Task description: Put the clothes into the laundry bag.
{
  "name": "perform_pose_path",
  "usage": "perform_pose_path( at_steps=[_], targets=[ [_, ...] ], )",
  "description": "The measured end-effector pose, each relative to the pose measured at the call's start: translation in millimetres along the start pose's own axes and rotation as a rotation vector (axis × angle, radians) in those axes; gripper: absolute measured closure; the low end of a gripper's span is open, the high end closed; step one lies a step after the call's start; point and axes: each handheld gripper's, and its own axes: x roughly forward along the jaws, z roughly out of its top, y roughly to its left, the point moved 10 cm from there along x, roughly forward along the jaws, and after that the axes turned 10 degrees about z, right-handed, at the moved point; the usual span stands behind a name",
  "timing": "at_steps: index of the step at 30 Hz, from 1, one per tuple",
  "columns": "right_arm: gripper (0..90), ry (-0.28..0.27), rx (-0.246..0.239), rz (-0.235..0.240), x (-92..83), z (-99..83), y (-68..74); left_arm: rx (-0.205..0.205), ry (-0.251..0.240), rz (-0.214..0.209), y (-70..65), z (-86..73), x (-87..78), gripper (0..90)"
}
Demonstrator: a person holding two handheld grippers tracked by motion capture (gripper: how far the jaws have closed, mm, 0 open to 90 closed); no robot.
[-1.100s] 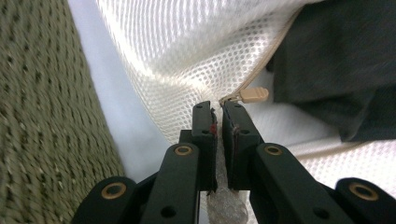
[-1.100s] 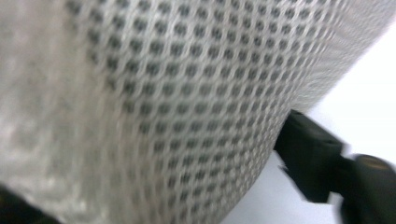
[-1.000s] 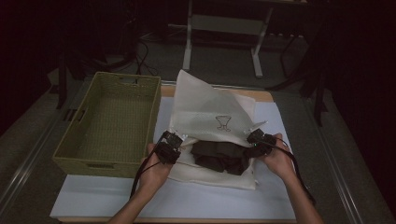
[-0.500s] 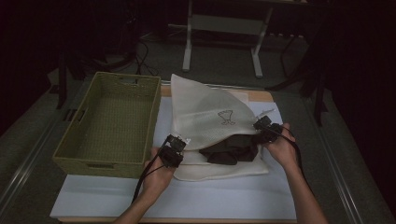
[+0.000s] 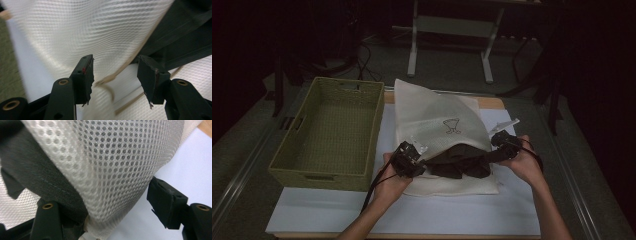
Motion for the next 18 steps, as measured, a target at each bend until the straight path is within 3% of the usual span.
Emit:
perform_pose_path(
  at_steps=[2,7,8,10,13,16,18],
  targets=[
    [31.5,-0.019,-0.01,0.03,-4.5,2.0,3.8,0.023,0.001,-0.032,-5.6,0.8,5.7,47.3],
    [31.2,-0.049,-0.029,0.043,-15.5,7.6,8.8,0.047,0.032,-0.011,-6.3,-4.8,21.4,43.1],
    [31.4,-0.073,-0.037,0.056,-22.0,12.0,10.7,0.076,0.043,-0.006,-8.1,-8.9,26.9,42.2],
    [32.0,-0.089,-0.04,0.068,-26.1,14.7,13.0,0.108,0.058,0.029,-7.8,-12.7,32.7,41.1],
    [32.6,-0.127,-0.046,0.1,-31.5,19.1,16.8,0.12,0.07,0.091,-3.2,-13.9,38.8,42.0],
    [32.6,-0.149,-0.054,0.114,-35.5,22.2,20.1,0.104,0.079,0.112,1.3,-14.3,42.3,52.2],
    [32.4,-0.157,-0.065,0.123,-38.2,23.7,22.1,0.11,0.086,0.104,3.0,-15.1,42.2,66.7]
  ],
)
